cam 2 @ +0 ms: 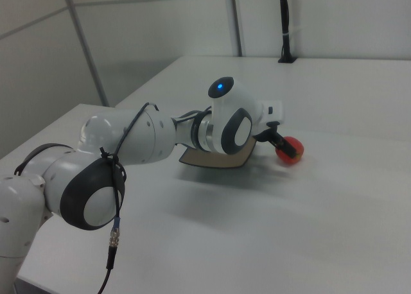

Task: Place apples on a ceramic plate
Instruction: 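Lower the gripper around the red apple and close it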

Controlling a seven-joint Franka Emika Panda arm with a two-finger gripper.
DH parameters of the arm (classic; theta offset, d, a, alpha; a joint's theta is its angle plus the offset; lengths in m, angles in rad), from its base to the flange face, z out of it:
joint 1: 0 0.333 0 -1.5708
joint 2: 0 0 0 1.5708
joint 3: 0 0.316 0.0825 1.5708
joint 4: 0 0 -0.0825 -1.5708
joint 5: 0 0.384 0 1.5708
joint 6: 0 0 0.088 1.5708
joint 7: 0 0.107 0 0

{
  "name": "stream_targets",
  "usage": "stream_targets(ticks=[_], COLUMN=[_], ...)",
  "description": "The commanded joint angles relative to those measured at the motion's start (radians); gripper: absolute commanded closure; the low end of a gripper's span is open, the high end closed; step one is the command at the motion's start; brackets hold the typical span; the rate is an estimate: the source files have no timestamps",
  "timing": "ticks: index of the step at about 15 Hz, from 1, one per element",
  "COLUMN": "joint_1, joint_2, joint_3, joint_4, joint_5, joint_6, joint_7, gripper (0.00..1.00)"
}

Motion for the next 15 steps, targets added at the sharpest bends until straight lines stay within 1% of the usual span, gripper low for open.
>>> stream_targets(ticks=[1, 5, 7, 11, 12, 13, 14, 15], joint_1=[0.006, 0.003, 0.003, 0.005, 0.006, 0.007, 0.007, 0.007], joint_2=[0.025, 0.036, 0.048, 0.072, 0.074, 0.074, 0.074, 0.074], joint_3=[-0.009, -0.009, -0.009, -0.024, -0.026, -0.03, -0.03, -0.03], joint_4=[0.028, 0.051, 0.055, 0.056, 0.056, 0.056, 0.056, 0.056], joint_5=[-0.014, -0.015, -0.015, -0.015, -0.018, -0.023, -0.025, -0.025], joint_6=[0.016, 0.016, 0.056, 0.073, 0.073, 0.073, 0.073, 0.073], joint_7=[-0.028, -0.03, -0.03, -0.03, -0.03, -0.03, -0.03, -0.03], gripper=[0.0, 0.0, 0.0, 0.0, 0.11, 0.31, 0.45, 0.47])
